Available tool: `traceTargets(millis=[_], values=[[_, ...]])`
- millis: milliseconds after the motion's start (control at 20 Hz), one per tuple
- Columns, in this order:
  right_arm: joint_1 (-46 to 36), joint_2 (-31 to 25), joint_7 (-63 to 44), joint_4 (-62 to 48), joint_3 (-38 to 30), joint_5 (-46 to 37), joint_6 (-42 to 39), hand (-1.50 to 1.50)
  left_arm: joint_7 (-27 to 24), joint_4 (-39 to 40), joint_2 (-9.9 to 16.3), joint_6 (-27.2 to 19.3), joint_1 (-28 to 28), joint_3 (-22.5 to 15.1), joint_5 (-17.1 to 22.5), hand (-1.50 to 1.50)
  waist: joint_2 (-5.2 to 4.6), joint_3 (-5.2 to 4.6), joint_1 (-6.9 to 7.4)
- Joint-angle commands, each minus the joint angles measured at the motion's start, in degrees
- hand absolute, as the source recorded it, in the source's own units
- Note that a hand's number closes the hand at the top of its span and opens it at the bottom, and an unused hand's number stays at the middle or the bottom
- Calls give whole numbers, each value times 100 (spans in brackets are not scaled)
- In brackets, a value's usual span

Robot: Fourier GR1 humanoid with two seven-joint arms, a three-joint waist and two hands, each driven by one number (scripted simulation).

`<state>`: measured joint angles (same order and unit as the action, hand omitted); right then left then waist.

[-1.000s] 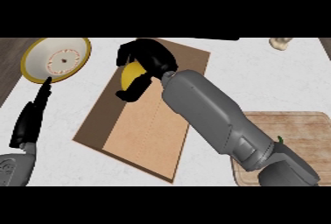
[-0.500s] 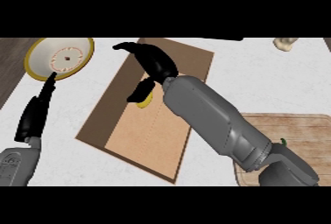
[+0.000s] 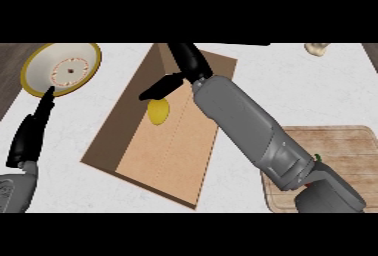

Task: Pick the lemon from the cutting board and place it in the cardboard box

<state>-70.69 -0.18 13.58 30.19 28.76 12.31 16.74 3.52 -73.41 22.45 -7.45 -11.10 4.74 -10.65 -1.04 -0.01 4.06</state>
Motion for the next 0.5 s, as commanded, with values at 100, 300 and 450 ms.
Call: traceTargets(millis=[100, 300, 450], values=[[-44, -291, 824, -563, -813, 430, -822, -150, 134, -31, 39, 46, 74, 96, 10, 0, 35, 2, -218], [190, -856, 871, -638, -1047, 446, -1185, -150, 138, -272, -97, -132, 360, 68, -102, 0, 72, 3, -293], [121, -1267, 1191, -1099, -1264, 450, -1506, -150, -86, 219, 238, 192, 67, 419, 149, 0, 24, 0, -256]])
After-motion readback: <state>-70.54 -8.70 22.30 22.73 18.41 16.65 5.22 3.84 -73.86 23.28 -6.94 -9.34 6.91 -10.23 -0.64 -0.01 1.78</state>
